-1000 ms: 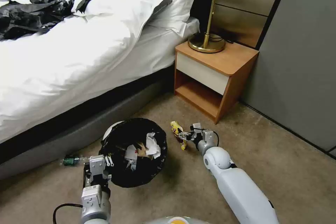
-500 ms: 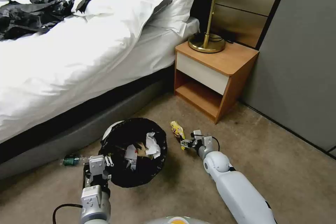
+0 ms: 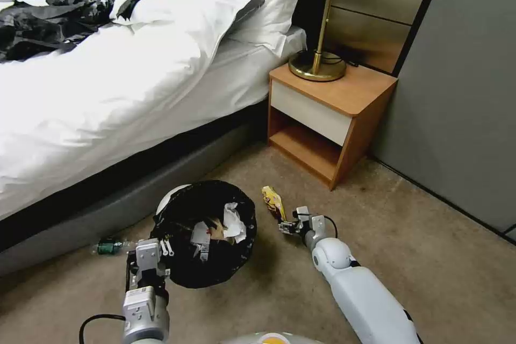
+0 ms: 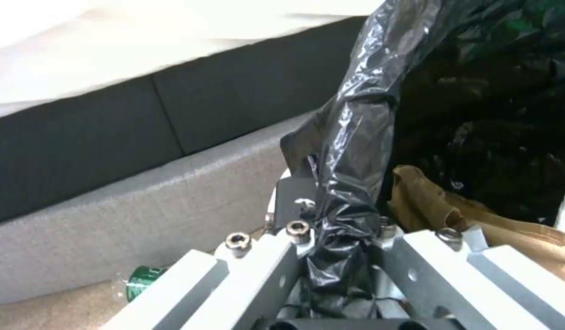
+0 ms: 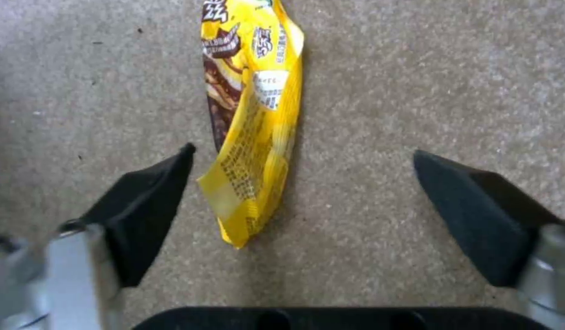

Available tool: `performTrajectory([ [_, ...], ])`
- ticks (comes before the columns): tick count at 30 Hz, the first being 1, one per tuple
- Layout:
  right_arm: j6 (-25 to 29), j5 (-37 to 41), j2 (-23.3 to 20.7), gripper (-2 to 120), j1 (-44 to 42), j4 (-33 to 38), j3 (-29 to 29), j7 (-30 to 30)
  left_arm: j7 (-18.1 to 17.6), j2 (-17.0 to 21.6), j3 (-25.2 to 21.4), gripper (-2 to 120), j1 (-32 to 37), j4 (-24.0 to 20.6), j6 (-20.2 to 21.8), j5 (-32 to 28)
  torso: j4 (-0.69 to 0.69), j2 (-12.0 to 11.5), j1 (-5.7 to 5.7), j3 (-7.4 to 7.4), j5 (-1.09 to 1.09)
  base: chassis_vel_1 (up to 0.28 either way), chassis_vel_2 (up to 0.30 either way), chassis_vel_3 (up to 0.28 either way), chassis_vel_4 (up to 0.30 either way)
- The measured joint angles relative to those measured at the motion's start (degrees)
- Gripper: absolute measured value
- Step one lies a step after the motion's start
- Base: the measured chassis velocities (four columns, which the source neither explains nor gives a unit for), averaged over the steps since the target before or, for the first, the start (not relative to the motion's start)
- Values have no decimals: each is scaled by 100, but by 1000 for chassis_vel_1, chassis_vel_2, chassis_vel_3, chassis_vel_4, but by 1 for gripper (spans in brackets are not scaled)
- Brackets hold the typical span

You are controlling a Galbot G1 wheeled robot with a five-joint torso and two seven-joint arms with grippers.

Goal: Pick up the trash bin, then pick up the garbage from the floor and place it into the trash bin.

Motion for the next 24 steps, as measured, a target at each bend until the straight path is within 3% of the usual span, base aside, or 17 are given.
performTrajectory([
  [24,329,-287,-20,0,88,-341,-31,-208,-1,2,17,0,36,-12,-22,73,0,0,0,0,0,0,0,0,0],
])
